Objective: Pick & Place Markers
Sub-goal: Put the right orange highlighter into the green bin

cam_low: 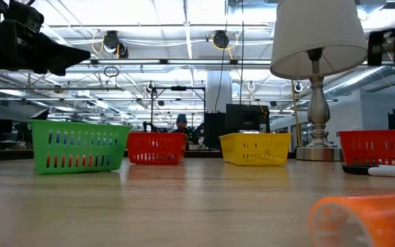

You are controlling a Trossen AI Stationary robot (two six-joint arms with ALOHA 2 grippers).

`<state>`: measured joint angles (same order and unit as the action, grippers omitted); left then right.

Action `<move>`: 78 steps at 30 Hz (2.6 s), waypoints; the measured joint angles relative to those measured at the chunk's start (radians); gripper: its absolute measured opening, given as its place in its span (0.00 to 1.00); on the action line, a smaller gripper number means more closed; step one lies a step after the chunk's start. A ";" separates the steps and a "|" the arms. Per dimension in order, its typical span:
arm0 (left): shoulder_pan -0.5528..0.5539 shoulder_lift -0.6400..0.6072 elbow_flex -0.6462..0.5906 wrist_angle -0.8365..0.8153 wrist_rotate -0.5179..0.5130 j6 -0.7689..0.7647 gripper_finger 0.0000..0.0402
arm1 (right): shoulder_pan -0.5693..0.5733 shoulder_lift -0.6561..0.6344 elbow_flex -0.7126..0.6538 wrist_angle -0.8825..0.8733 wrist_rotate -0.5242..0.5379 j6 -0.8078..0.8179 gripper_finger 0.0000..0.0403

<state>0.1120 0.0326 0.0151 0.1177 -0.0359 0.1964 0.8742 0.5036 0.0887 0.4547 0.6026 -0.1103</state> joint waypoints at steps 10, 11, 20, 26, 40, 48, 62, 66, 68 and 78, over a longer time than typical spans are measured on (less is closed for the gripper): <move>0.000 0.000 0.000 0.018 -0.002 -0.021 0.09 | -0.126 0.405 0.505 -0.609 -0.154 0.381 0.00; 0.000 0.000 0.000 0.018 -0.002 -0.022 0.10 | -0.131 0.455 0.556 -0.635 -0.187 0.409 0.00; 0.000 0.000 0.000 0.020 -0.001 -0.078 0.10 | -0.133 0.881 1.008 -0.971 -0.375 0.587 0.00; 0.000 0.000 0.000 0.028 0.009 -0.076 0.10 | -0.107 1.096 1.263 -1.198 -0.464 0.767 0.03; 0.000 0.000 0.001 0.068 0.009 -0.010 0.10 | -0.044 1.295 1.371 -1.209 -0.556 0.962 0.34; 0.000 0.000 0.001 0.068 0.009 0.018 0.10 | -0.049 1.376 1.371 -1.190 -0.551 0.908 0.57; 0.000 0.000 0.001 0.067 0.009 0.008 0.10 | -0.039 1.442 1.365 -1.185 -0.552 0.914 0.59; 0.000 0.000 0.001 0.067 0.009 0.008 0.10 | -0.038 1.442 1.331 -1.179 -0.553 0.935 0.58; 0.000 0.000 0.001 0.067 0.009 0.008 0.10 | -0.036 1.442 1.306 -1.173 -0.554 0.939 0.57; 0.000 0.000 0.000 0.066 0.009 0.008 0.10 | -0.035 1.434 1.191 -1.080 -0.560 0.959 0.52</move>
<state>0.1116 0.0326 0.0154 0.1841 -0.0273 0.2043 0.8391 1.9380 1.2799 -0.6256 0.0423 0.8486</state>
